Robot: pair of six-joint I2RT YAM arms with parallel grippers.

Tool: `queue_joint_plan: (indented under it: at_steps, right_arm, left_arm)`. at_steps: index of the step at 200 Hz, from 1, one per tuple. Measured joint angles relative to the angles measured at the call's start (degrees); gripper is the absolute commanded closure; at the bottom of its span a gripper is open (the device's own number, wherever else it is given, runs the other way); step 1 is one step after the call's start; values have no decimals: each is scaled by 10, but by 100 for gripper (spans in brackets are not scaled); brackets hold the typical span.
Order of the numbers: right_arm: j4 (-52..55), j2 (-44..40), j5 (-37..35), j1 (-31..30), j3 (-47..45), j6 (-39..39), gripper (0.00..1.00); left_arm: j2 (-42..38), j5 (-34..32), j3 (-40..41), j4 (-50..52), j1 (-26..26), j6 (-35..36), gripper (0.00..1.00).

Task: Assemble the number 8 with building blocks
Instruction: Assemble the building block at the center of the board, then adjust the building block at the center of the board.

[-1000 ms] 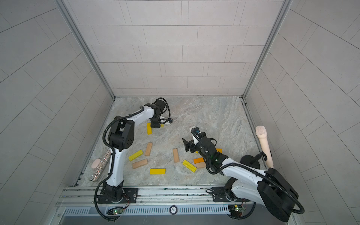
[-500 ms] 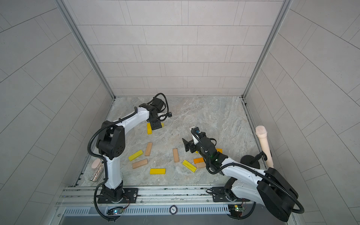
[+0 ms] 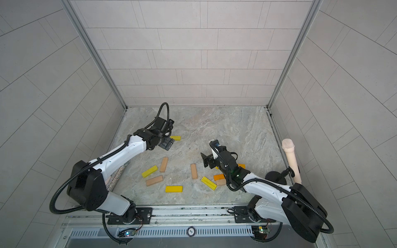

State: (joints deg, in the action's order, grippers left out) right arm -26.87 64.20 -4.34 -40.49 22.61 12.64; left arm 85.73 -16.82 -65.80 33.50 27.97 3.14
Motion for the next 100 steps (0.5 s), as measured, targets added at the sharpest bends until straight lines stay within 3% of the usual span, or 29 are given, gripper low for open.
queue_joint_plan:
  at_steps: [41, 100]
  right_arm:
    - [5, 7, 0, 0, 5, 1, 1]
    - [16, 10, 0, 0, 19, 3, 1]
  left_arm:
    - [21, 9, 14, -9, -17, -113, 5]
    - [115, 46, -18, -8, -50, -224, 11]
